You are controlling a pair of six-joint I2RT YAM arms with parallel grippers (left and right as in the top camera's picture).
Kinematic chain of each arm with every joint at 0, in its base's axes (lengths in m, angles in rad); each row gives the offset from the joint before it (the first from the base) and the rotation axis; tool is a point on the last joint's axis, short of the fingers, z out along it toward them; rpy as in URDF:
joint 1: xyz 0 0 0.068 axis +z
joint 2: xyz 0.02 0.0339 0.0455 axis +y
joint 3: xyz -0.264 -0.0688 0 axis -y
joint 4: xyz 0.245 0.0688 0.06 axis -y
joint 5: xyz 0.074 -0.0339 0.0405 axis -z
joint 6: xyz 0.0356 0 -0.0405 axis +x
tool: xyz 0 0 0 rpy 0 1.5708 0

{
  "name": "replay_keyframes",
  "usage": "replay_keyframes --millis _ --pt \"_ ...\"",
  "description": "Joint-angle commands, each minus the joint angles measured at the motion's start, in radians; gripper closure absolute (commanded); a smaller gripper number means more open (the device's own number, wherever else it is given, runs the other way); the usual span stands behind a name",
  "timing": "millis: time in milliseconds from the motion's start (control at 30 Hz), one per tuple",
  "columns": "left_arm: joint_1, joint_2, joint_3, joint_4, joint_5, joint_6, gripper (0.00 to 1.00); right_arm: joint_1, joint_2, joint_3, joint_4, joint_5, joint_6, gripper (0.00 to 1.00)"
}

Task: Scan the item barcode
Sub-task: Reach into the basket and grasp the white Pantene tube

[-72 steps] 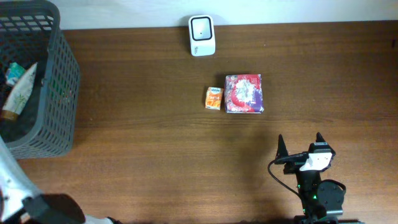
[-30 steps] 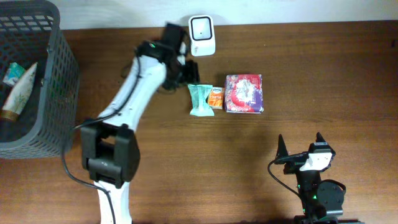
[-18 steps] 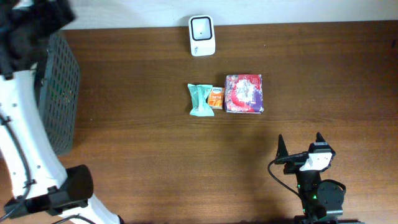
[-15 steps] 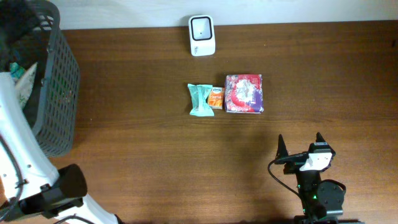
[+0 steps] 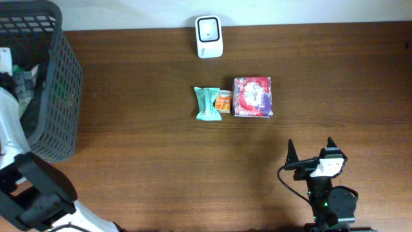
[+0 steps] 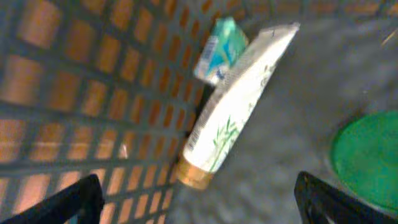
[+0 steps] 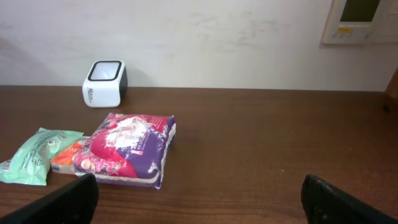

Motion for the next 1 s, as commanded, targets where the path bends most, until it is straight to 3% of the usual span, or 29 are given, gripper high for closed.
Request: replay_keyframes --millis 0,133,233,400,667,933,967 --pt "0.058 0.06 -0.052 0.031 -0.006 0.045 0.07 -0.007 -0.005 -0.008 -0.002 0.005 0.003 0.01" --pt "0.104 0.14 -0.052 0.026 0.001 0.045 0.16 -0.007 -0.005 -0.008 -0.002 0.005 0.003 0.01" --pt "0.115 0.171 -0.052 0.036 0.141 0.152 0.2 -0.007 -0.005 -0.008 -0.002 0.005 0.003 0.01" --pt "0.111 0.215 -0.052 0.118 0.154 0.151 0.26 -0.007 -0.005 -0.008 -0.002 0.005 0.003 0.02" --pt "0.111 0.253 -0.052 0.245 0.154 0.147 0.3 -0.007 -0.005 -0.008 -0.002 0.005 0.003 0.01" --pt "0.114 0.35 -0.052 0.197 0.155 0.147 0.3 -0.007 -0.005 -0.008 -0.002 0.005 0.003 0.01" --pt "0.114 0.357 -0.052 0.168 0.154 0.147 0.43 -0.007 -0.005 -0.008 -0.002 0.005 0.003 0.01"
